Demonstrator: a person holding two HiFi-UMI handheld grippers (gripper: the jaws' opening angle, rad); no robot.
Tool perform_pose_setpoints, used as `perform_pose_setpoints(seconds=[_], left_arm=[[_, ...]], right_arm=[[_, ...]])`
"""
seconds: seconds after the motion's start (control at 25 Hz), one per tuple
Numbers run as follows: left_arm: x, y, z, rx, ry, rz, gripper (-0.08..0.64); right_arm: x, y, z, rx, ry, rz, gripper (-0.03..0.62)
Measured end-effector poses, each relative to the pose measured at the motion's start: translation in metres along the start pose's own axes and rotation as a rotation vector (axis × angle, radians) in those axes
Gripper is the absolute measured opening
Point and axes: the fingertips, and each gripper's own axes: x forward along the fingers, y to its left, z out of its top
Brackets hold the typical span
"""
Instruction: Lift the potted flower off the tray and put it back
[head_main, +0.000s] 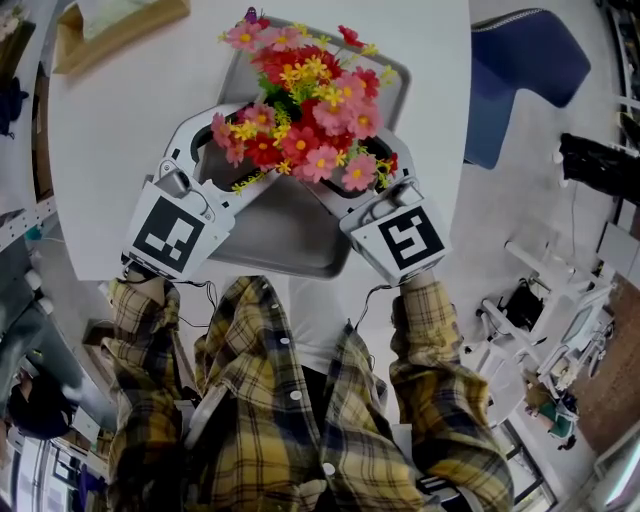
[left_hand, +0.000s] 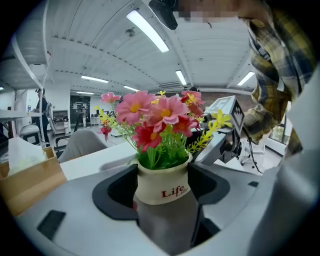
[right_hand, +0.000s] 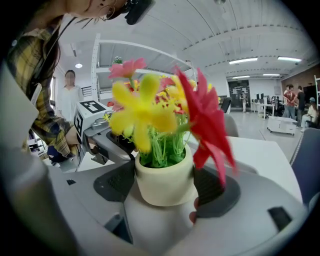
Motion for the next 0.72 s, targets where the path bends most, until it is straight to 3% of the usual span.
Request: perform_pose_setpoints(seconds=[0.24, 0.72], left_arm=[[-0.001, 0.002, -0.007, 0.007, 0.005, 0.009, 0.321], [-0.032, -0.002, 0.007, -0.068, -0.011, 0.082, 0.321]], right_arm=[[0.005, -0.002, -0.009, 0.045, 0.02, -0.036, 0.348], [-0.022, 0.013, -0.007, 0.037, 0.031, -0.057, 0.348]])
